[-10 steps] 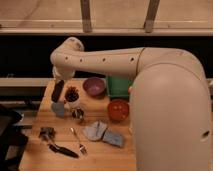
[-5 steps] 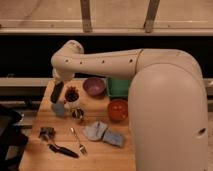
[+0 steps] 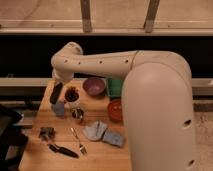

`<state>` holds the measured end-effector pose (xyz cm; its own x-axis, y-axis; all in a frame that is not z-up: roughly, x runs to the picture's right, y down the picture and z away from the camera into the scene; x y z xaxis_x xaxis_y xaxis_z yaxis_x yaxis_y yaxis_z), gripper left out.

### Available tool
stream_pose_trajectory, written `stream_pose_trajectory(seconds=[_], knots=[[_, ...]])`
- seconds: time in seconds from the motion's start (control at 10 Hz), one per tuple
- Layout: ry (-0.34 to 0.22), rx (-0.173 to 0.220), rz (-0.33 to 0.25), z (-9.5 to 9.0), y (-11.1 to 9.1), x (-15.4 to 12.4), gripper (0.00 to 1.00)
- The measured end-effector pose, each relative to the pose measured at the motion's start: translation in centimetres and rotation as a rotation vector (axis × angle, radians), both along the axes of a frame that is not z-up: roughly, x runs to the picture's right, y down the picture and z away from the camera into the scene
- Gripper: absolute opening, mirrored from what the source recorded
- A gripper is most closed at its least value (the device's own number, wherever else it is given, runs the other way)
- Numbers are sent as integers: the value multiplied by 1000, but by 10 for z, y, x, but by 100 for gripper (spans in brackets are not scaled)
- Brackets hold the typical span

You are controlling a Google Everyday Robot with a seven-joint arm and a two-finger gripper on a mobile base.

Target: Place eraser in plastic cup

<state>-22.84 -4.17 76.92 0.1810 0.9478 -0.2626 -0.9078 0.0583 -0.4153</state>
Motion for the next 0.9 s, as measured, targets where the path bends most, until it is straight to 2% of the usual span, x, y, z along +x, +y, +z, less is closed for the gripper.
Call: stream_pose_trajectory(seconds=[0.4, 0.9], knots=[[19, 7, -24, 12, 5, -11, 0], [95, 20, -30, 34, 18, -7, 0]])
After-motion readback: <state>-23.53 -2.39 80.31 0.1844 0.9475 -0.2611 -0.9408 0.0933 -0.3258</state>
